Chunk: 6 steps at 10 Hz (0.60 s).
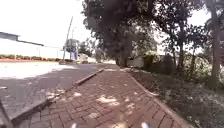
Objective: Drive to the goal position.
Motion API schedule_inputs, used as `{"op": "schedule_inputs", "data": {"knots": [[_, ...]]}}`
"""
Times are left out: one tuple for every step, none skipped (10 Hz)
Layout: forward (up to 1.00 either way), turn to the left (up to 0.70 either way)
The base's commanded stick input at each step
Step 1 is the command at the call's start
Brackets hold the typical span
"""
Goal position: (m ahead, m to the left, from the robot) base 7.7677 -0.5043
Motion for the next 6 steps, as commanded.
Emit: {"op": "schedule_inputs", "data": {"knots": [[0.5, 0.0], [0.5, 0.0], [0.5, 0.0], [0.5, 0.0], [0.5, 0.0], [0.5, 0.0]]}}
